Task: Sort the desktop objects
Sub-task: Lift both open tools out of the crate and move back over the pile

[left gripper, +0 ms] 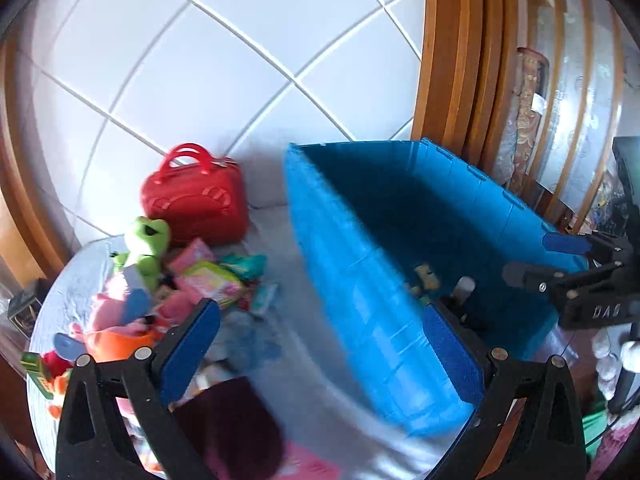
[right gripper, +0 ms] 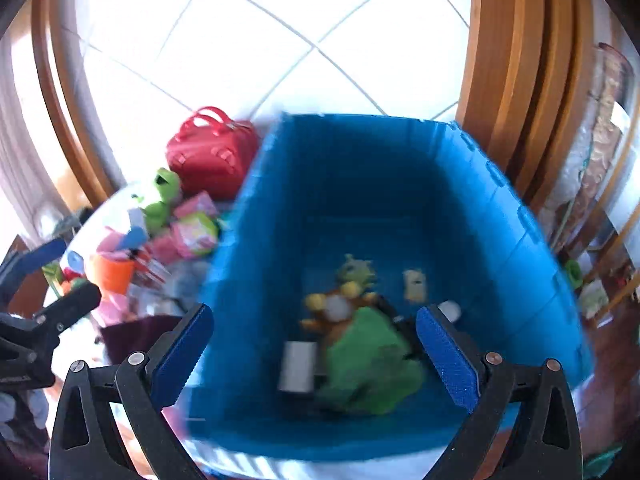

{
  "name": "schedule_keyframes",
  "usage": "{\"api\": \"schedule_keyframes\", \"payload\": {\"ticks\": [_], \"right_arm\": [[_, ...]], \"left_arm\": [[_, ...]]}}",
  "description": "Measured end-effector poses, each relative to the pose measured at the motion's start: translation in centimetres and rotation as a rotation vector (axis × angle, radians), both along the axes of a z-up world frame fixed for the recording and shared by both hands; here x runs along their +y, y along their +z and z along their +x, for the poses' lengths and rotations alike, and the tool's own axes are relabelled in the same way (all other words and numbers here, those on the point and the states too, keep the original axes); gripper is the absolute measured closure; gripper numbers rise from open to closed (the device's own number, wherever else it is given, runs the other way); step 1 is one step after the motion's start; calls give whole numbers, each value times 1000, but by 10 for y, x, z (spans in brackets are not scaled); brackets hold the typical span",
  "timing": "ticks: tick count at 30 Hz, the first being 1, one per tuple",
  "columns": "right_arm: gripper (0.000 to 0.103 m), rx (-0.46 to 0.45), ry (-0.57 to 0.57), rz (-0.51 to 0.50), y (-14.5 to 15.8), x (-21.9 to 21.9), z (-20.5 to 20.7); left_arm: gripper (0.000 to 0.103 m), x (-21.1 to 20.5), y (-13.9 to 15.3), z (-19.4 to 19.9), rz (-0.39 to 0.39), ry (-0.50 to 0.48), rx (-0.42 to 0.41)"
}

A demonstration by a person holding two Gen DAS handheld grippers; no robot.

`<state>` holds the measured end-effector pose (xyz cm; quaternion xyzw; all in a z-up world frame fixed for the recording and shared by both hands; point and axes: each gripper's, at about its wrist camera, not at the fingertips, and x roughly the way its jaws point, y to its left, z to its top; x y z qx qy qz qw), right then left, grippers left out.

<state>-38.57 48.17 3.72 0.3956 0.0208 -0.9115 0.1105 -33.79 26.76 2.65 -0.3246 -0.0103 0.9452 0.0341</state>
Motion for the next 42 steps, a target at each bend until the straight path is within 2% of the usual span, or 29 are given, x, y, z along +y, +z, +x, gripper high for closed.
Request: {"api": "schedule_keyframes", "payload": {"ticks": [2,5,7,10,13,18,23,27,34,39,42], "right_arm": [[0,19,-26,-28,-7,-30,18],[0,21,-46,-76,-19,-76,46],[0,7,-54,-91,-25,-101,60],[0,-19,-57,-92,-31,-134,78],[0,-4,-59,-64,-35,-156,93],[0,-12,-6,-73,-44,-175,112],[0,-38,37,-46,-65,-186,120],[0,-70,55,-70,-83,-183,122],[0,-75,57,-51,-106,-183,125],[0,-143,79,-47,-133,-198,126],[0,-173,72,-44,-144,-209,126]], "left_arm": [[0,-36,-9,25,-6,-12,25],[0,-83,-24,55,-64,15,55],[0,-110,-32,69,-85,41,38],[0,-140,-43,85,-32,35,9],[0,-161,-57,101,-7,55,-4],[0,-189,-91,119,51,128,-87],[0,-201,-121,132,46,216,-170],[0,-201,-132,145,40,254,-192],[0,-206,-138,166,3,293,-191],[0,-228,-156,175,-16,307,-234],[0,-249,-171,174,8,321,-275]]}}
